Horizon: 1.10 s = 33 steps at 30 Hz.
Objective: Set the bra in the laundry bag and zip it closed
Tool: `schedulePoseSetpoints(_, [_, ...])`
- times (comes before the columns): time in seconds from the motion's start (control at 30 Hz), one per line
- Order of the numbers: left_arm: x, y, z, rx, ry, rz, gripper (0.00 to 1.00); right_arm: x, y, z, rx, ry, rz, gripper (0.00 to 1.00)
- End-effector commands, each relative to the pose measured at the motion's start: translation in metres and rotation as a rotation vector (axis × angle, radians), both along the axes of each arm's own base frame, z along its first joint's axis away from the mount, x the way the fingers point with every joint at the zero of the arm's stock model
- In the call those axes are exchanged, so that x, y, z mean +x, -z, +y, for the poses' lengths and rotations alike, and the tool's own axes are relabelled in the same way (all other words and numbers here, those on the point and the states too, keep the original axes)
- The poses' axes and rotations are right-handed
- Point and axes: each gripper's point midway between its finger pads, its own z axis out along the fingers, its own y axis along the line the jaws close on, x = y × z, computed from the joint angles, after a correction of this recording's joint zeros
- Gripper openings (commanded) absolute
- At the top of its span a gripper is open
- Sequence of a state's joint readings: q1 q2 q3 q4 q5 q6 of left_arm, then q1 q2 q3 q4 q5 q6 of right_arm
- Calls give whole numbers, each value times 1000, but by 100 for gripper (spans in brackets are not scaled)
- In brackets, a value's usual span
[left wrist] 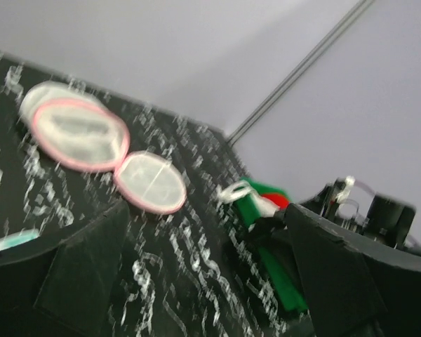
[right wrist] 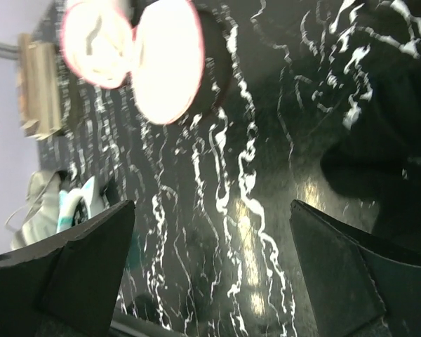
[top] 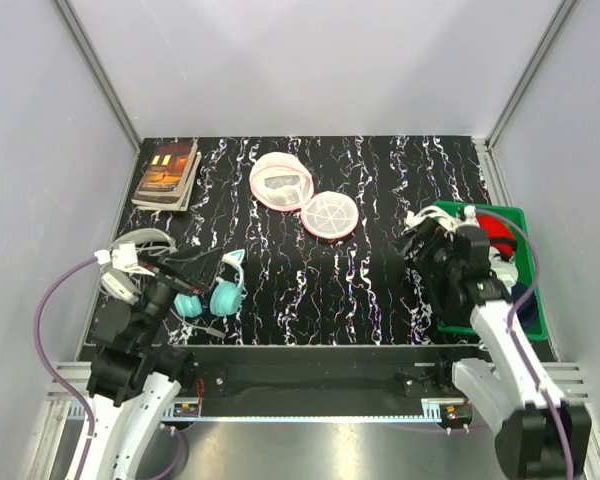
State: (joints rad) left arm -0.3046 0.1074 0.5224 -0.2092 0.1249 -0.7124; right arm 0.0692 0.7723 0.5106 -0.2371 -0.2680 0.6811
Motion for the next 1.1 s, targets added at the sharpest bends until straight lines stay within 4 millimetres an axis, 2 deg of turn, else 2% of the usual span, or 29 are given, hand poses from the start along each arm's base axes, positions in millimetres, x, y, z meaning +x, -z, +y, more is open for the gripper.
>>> schedulePoseSetpoints(0.0, [9,31,2,80,-25,194,99,44,-14,-8,-80,13,20,100])
schedulePoseSetpoints(0.03, [8,28,-4,80,10,193,99,53,-19,-1,-67,-20,8,100])
schedulePoseSetpoints(0.07, [14,33,-9,100,28,217,99,67,-17,2,-66,-29,27,100])
schedulePoseSetpoints(0.13, [16,37,-19,131,86,250,99,84,-15,11,-57,-44,44,100])
schedulePoseSetpoints(0.17, [24,49,-25,159,106,317,99,100,-9,17,-53,-55,72,100])
schedulePoseSetpoints(0.23, [26,54,-32,219,158,370,99,115,-4,33,-71,-71,87,99])
schedulePoseSetpoints(0.3, [35,72,-36,264,178,465,98,138,11,42,-65,-43,136,98])
schedulePoseSetpoints(0.33, [36,73,-37,287,188,482,97,151,7,50,-61,-37,127,97])
schedulePoseSetpoints(0.37, [40,80,-38,303,195,514,96,158,30,55,-52,-26,186,96])
schedulePoseSetpoints(0.43, [42,80,-42,310,214,526,95,174,45,69,-59,-28,202,95])
schedulePoseSetpoints(0.5, [46,82,-43,316,220,541,95,183,54,76,-66,-10,215,95])
schedulePoseSetpoints(0.53, [51,80,-44,329,221,537,94,190,66,78,-77,7,236,93])
schedulePoseSetpoints(0.6, [56,77,-44,348,215,545,94,190,76,88,-68,18,263,89])
schedulePoseSetpoints(0.63, [60,67,-43,358,206,532,94,190,87,88,-80,35,281,87])
schedulePoseSetpoints(0.77, [87,65,-45,387,184,569,94,190,105,101,-95,47,309,77])
schedulePoseSetpoints(0.83, [107,68,-46,396,171,608,94,192,113,105,-98,39,323,53])
schedulePoseSetpoints(0.87, [114,69,-45,399,166,623,94,191,114,105,-101,32,325,45])
schedulePoseSetpoints(0.9, [125,60,-45,393,157,614,94,188,114,108,-103,17,324,34])
schedulePoseSetpoints(0.93, [140,72,-41,403,147,657,94,180,112,106,-110,13,325,31])
schedulePoseSetpoints(0.97, [149,75,-38,412,136,668,94,175,112,104,-129,2,319,30])
schedulePoseSetpoints(1.0, [165,67,-34,421,106,654,94,169,110,105,-148,-10,312,27])
schedulePoseSetpoints(1.03, [182,88,-30,453,106,708,94,157,108,102,-161,-25,310,21])
schedulePoseSetpoints(1.07, [193,94,-29,466,110,722,93,149,107,99,-187,-50,305,17])
